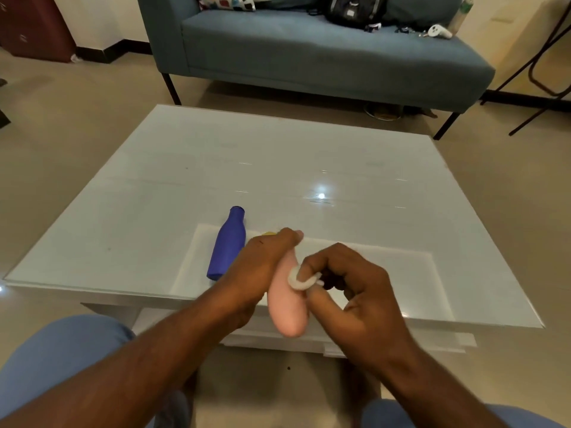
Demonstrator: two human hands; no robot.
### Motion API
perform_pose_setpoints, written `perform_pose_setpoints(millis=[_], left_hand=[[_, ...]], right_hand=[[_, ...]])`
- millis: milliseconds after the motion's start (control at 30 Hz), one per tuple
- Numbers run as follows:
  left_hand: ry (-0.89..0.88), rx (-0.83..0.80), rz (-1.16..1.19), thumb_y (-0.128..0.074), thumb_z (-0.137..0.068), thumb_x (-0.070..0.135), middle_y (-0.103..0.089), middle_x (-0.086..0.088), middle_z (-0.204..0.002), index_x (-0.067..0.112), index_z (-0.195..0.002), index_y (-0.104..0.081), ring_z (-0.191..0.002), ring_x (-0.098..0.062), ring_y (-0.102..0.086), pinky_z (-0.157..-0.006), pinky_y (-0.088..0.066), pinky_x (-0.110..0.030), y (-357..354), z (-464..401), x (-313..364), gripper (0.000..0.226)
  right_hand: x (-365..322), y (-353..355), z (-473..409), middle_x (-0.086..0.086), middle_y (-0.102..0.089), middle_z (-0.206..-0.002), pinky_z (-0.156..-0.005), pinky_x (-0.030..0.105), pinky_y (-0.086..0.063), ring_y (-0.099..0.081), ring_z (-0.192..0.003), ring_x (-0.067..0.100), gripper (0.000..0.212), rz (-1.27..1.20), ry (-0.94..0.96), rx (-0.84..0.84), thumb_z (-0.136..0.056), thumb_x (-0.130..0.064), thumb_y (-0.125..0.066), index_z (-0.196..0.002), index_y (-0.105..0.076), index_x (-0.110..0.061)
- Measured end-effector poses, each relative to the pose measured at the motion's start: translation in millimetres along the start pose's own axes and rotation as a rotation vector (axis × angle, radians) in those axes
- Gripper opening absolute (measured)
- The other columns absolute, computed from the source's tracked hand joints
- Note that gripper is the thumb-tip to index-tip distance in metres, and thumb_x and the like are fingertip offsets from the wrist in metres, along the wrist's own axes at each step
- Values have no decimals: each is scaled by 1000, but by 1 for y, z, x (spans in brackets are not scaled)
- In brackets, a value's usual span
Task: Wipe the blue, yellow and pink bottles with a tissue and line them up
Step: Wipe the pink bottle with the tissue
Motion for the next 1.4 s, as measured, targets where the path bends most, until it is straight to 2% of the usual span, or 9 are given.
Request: perform_pose_setpoints(millis=[167,400,533,833,1033,1100,1167,1267,1400], left_hand=[[-67,52,-22,-59,-99,35,-48,13,-78,38,-74,-38,-73,-7,-54,-79,-53,-34,6,0,8,34],[3,81,35,-57,-100,40,-45,13,-83,37,-77,-32,-73,-7,-53,-68,-49,-25,4,1,10,34],[-17,79,31,-57,-100,40,-49,11,-83,36,-76,-32,-73,-8,-55,-83,-54,-37,4,2,12,35],[-40,55,-104,-55,-101,42,-67,-1,-91,41,-74,-41,-92,-23,-69,-97,-56,-49,8,3,6,30],[-25,60,-72,-57,-99,45,-67,-6,-93,41,-77,-45,-93,-26,-68,-98,-54,-49,9,4,5,26],[-18,128,-26,-67,-88,57,-65,1,-97,35,-102,-58,-91,-19,-68,-97,-56,-48,16,0,4,28],[13,154,-16,-76,-68,72,-68,0,-112,35,-136,-49,-97,-21,-70,-92,-59,-49,21,-13,-2,82],[-47,59,-122,-67,-91,48,-67,0,-90,20,-100,-67,-86,-16,-66,-92,-56,-48,14,-13,6,30],[-66,-153,-215,-52,-99,51,-75,-6,-89,29,-84,-77,-90,-24,-73,-92,-57,-46,-7,-5,-8,36]], right_hand=[[-10,6,2,-6,-70,-83,-71,37,-51,-65,-80,21,10,44,92,-35,-76,-7,-69,-83,-73,-14],[21,28,-12,3,-76,-98,-71,33,-63,-76,-90,25,26,-342,-356,282,-98,2,-62,-92,-75,-20],[22,22,-7,5,-80,-100,-90,43,-64,-76,-99,24,22,-257,-368,263,-92,3,-64,-96,-79,-13],[9,10,-4,-11,-76,-105,-80,18,-58,-73,-99,16,22,-72,-176,60,-85,-16,-77,-106,-78,-23],[12,9,-6,-4,-76,-100,-81,25,-60,-72,-98,22,16,-82,-167,41,-84,-17,-74,-99,-78,-20],[8,8,-5,-5,-75,-99,-79,29,-61,-72,-97,23,15,-44,-129,-5,-83,-22,-73,-97,-77,-21],[3,6,-3,-5,-75,-97,-77,32,-61,-71,-95,24,15,-20,-83,-50,-82,-16,-74,-95,-78,-21],[4,5,-1,-7,-74,-94,-75,31,-57,-71,-92,23,28,24,-43,-46,-82,4,-76,-92,-78,-22],[11,15,-3,-5,-75,-96,-77,32,-59,-72,-95,23,31,-37,-96,101,-88,8,-72,-92,-77,-22]])
Point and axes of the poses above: each hand's wrist, its own z-axis away from the middle knuckle, its own y-axis out of the back of the hand, x = y × z, the point moved 5 cm from there along -z, towards the middle knuckle
